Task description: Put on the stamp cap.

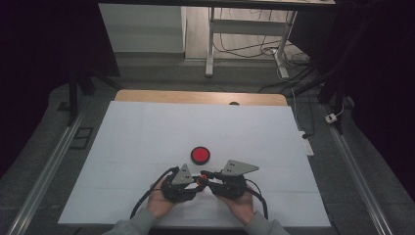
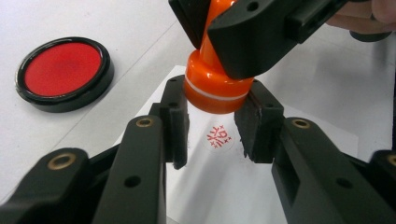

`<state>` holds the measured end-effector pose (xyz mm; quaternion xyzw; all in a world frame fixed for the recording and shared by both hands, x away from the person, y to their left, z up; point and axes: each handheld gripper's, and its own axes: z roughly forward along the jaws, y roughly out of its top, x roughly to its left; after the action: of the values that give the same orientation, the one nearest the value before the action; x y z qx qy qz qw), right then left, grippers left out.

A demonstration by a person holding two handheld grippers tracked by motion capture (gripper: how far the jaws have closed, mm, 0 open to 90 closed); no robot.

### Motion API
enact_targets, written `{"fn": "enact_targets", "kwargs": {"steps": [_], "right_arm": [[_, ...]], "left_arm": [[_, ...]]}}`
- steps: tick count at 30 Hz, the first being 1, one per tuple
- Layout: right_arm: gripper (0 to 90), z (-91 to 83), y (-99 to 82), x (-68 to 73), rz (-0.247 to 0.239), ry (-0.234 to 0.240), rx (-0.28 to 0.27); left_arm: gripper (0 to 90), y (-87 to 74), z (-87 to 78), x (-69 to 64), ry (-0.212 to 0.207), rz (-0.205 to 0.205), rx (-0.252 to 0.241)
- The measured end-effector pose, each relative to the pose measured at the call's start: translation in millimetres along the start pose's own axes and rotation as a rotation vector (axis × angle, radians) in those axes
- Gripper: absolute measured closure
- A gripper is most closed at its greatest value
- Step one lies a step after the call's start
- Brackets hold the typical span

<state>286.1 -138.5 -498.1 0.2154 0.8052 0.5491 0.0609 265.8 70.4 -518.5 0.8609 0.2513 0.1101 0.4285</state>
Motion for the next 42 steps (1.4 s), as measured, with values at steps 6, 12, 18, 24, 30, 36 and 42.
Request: {"fn": "enact_targets", "kwargs": {"steps": [6,12,18,24,30,36,42], "right_arm": [[72.4,-1.4,0.9,-0.1,-0.012,0.003,-0.008],[72.7,-3.8,2.2,0.1,-0.019,0.009,-0.026],[73.0,-4.6,2.6,1.5,-0.019,0.004,-0.04],[73.1,-3.7,-0.3,1.5,-0.01,0.002,-0.043],[73.2,0.4,-6.1,2.9,-0.028,-0.012,-0.038],[73.2,1.1,-7.6,3.2,-0.025,-0.007,-0.034],[73.1,1.9,-8.8,2.7,-0.018,-0.009,-0.037]], "left_arm": [[65.8,0.7,-1.4,-3.3,0.028,0.017,-0.012],[65.9,2.1,-3.6,-6.5,0.053,0.037,-0.028],[66.0,2.8,-5.1,-8.7,0.073,0.047,-0.037],[65.9,3.2,-4.0,-8.6,0.07,0.043,-0.013],[65.8,1.8,-1.2,-7.2,0.064,0.042,0.021],[65.7,1.3,-1.2,-7.4,0.062,0.042,0.026],[65.6,1.1,-0.4,-6.2,0.056,0.034,0.032]]}}
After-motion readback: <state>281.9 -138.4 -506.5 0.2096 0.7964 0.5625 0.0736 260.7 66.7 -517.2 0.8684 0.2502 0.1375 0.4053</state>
